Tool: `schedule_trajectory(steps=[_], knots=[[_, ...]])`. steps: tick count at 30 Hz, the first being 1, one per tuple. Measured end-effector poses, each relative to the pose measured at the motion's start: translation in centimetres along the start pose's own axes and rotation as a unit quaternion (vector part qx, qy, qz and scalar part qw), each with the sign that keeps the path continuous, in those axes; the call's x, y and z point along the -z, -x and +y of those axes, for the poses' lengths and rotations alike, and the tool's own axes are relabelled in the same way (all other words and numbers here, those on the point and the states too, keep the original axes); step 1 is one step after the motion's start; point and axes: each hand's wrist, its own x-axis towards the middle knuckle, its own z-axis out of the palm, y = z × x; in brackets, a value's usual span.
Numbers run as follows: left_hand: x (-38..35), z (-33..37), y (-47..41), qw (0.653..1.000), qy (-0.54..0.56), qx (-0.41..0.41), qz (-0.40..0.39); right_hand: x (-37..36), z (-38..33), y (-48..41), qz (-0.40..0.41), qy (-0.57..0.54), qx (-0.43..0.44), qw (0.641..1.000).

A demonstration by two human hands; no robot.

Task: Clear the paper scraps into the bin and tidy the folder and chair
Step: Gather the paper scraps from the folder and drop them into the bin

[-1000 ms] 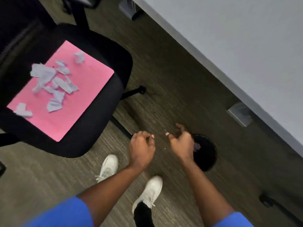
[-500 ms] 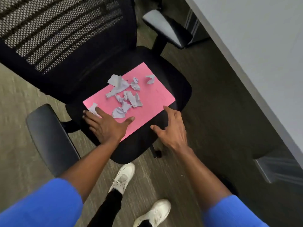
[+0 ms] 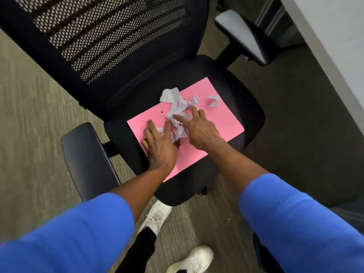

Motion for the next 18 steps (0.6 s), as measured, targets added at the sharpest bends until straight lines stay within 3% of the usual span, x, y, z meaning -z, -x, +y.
schedule_trajectory(steps=[5, 9, 18], knots=[[-0.2, -0.9, 0.1, 0.997, 0.049, -0.051, 0.026, -0.6, -0.1, -0.4, 0.022, 0.020, 0.018, 0.999], [0.0, -1.4, 0.2, 0.993, 0.081, -0.074, 0.039, -1.4, 0.5, 0.9, 0.075, -0.026, -0.018, 0.997], [1.5, -2.1, 0.5, 0.975, 0.222, 0.004, 0.031, -3.5, 2.8, 7.7, 0.174, -0.218, -0.175, 0.944]])
